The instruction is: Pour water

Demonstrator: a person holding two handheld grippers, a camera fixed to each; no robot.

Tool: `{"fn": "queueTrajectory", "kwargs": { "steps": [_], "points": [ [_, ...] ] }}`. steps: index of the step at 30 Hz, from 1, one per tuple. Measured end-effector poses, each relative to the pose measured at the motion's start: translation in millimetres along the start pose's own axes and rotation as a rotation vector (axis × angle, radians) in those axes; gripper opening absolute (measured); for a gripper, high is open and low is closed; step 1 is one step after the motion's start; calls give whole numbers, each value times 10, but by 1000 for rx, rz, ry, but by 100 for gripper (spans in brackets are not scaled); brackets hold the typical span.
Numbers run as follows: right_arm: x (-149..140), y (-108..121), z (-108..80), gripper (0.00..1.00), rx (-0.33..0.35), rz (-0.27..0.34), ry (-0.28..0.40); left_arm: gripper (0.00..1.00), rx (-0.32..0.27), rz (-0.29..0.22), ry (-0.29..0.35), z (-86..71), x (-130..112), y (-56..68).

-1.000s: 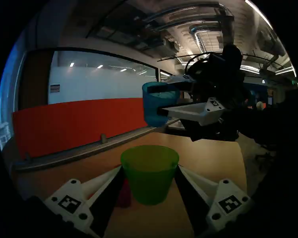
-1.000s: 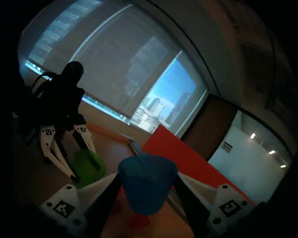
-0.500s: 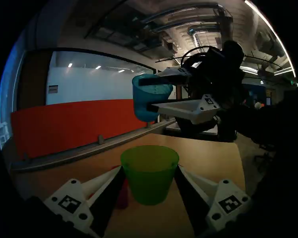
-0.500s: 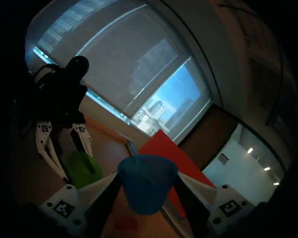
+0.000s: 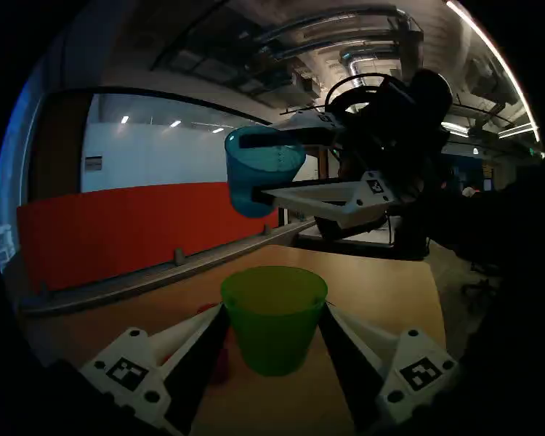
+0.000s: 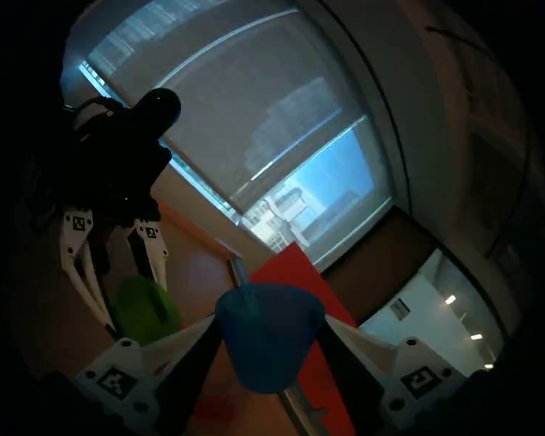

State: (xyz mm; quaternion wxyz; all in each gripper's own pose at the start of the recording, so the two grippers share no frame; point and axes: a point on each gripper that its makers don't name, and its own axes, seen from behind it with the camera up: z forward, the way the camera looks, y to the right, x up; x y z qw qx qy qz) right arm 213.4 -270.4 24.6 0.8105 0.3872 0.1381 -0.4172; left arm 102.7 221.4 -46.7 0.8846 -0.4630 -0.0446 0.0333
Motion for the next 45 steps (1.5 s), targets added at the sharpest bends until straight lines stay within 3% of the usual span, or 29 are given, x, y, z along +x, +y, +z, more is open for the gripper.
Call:
{"fn": "queueTrajectory", "kwargs": {
  "steps": [18, 45],
  "points": [
    [103, 99, 42, 89, -17, -115, -2, 83, -17, 5, 1, 55, 1, 78],
    [185, 165, 47, 89, -26, -240, -9, 83, -23, 6, -4, 90, -25, 103]
  ]
}}
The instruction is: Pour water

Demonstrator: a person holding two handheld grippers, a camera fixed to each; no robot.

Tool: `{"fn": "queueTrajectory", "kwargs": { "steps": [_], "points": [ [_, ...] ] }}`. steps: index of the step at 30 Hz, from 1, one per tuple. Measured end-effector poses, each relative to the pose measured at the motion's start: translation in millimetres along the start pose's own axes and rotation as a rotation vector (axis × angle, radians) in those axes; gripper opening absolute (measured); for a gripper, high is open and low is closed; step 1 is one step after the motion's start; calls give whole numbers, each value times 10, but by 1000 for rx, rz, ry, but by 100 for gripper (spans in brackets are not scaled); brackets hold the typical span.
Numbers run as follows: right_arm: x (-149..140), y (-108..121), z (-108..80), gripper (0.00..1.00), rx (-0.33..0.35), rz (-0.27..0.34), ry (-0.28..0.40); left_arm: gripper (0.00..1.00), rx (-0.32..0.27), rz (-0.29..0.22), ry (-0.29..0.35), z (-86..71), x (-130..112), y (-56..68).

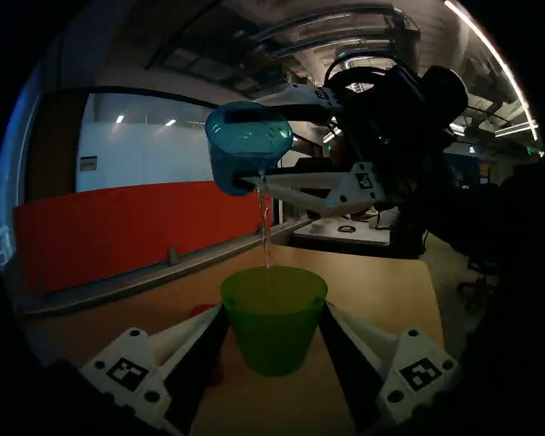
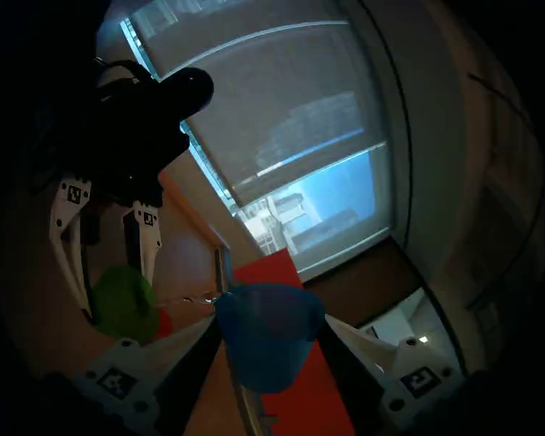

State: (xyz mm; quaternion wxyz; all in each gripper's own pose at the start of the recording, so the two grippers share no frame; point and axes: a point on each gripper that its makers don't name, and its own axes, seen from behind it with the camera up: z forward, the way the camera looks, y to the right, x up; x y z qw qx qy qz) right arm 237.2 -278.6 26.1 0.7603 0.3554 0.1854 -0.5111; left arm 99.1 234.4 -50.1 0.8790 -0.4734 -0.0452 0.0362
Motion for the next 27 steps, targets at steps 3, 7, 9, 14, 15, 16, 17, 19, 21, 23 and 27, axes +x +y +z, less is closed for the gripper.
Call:
{"fn": "queueTrajectory", "kwargs": {
  "steps": [3, 7, 9, 14, 15, 16, 17, 19, 21, 23, 27],
  "points": [
    [5, 19, 2, 89, -4, -6, 2, 83, 0, 1, 1, 4, 3, 2],
    [14, 51, 5, 89, -10, -16, 3, 83, 1, 1, 2, 3, 6, 0],
    [21, 58, 2, 89, -10, -23, 3, 83, 3, 1, 2, 3, 8, -6],
    [37, 61, 1, 89, -8, -40, 4, 83, 4, 1, 2, 5, 2, -4],
    [39, 61, 1, 89, -8, -44, 4, 83, 4, 2, 1, 5, 1, -3],
    [39, 61, 1, 89, -8, -49, 3, 83, 3, 2, 1, 5, 3, -1],
    [40, 61, 1, 89, -9, -54, 3, 83, 2, 3, 2, 4, 6, 2],
    [39, 61, 3, 89, -9, -63, 1, 83, 1, 4, 2, 2, 12, 6],
    [39, 63, 5, 89, -10, -72, 0, 83, 0, 4, 3, -2, 21, 9],
    [42, 65, 9, 89, -11, -80, 0, 83, 0, 5, 4, -7, 23, 2],
    [56, 77, 10, 89, -13, -96, 2, 83, 2, 6, 3, -11, 28, -7]
  ]
}}
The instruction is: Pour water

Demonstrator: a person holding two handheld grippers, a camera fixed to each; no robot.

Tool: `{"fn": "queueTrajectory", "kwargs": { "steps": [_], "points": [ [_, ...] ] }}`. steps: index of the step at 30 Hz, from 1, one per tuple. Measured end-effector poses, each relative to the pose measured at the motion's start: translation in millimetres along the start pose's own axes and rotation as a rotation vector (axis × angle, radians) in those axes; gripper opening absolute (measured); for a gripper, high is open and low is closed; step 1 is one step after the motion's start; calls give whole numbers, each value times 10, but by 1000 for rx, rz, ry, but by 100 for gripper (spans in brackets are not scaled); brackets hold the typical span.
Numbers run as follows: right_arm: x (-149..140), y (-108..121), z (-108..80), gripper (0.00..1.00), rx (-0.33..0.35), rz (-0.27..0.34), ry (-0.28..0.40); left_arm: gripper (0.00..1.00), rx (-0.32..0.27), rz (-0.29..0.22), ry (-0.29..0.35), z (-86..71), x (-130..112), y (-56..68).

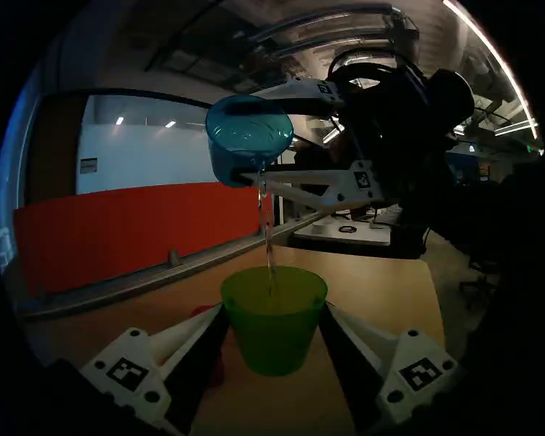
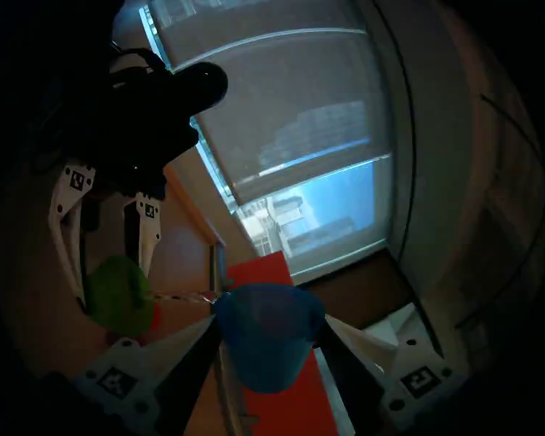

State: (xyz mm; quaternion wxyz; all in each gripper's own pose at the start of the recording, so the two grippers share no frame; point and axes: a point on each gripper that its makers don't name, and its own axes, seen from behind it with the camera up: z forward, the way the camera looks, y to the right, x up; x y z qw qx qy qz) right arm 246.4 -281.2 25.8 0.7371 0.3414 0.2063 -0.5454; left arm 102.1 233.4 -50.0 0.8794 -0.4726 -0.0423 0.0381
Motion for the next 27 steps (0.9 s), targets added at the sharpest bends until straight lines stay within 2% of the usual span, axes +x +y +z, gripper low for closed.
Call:
{"fn": "queueTrajectory", "kwargs": {
  "steps": [27],
  "points": [
    [48, 113, 13, 89, -19, -82, -1, 83, -11, 1, 0, -8, -6, 13]
  ]
}}
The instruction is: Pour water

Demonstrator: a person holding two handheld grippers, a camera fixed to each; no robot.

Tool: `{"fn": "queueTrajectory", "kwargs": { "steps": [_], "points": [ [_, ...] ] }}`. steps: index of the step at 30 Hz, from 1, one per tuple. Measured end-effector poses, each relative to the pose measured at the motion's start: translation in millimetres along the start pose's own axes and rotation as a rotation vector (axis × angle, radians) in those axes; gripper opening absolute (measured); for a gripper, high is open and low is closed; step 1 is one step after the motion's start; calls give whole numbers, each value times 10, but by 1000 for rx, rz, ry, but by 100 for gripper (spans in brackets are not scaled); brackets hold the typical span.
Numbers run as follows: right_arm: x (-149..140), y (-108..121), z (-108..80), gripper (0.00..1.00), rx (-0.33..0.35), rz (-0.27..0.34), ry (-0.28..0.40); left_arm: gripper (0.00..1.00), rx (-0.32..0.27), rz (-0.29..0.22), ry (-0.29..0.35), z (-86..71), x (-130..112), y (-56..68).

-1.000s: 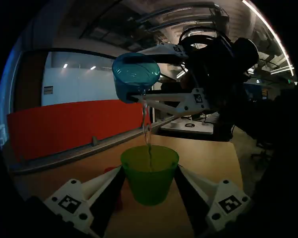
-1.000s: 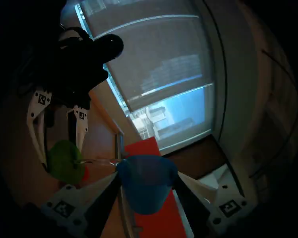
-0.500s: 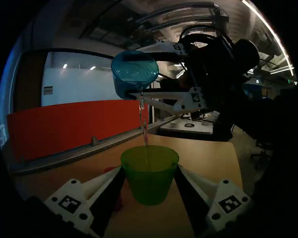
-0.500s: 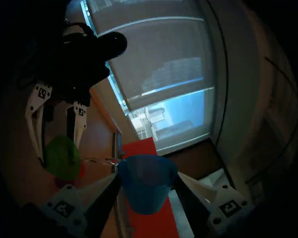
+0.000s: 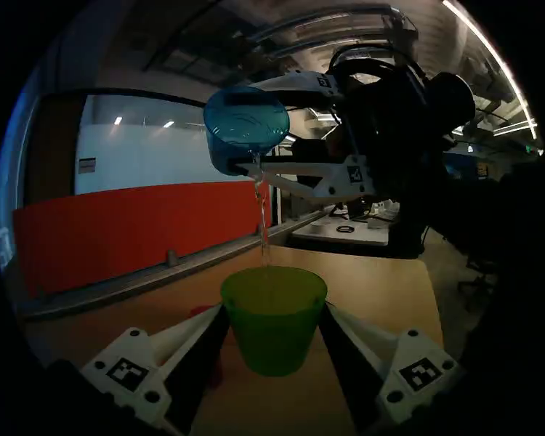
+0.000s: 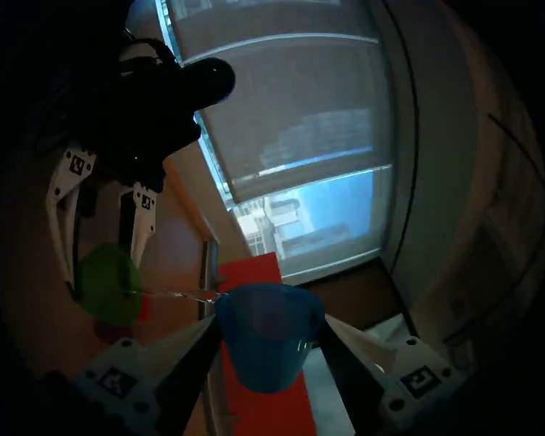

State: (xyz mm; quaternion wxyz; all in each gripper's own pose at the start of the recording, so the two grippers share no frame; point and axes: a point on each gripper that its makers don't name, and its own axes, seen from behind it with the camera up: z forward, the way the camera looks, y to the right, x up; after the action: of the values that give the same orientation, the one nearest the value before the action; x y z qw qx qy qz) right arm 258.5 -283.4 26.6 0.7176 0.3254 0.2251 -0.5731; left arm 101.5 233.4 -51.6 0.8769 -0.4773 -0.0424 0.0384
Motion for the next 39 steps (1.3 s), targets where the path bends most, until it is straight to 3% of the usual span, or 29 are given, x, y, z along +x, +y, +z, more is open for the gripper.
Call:
{"fn": "queueTrajectory", "kwargs": {
  "steps": [39],
  "points": [
    [108, 122, 38, 89, -20, -125, 1, 82, 3, -5, 12, -26, 12, -1]
  ]
}}
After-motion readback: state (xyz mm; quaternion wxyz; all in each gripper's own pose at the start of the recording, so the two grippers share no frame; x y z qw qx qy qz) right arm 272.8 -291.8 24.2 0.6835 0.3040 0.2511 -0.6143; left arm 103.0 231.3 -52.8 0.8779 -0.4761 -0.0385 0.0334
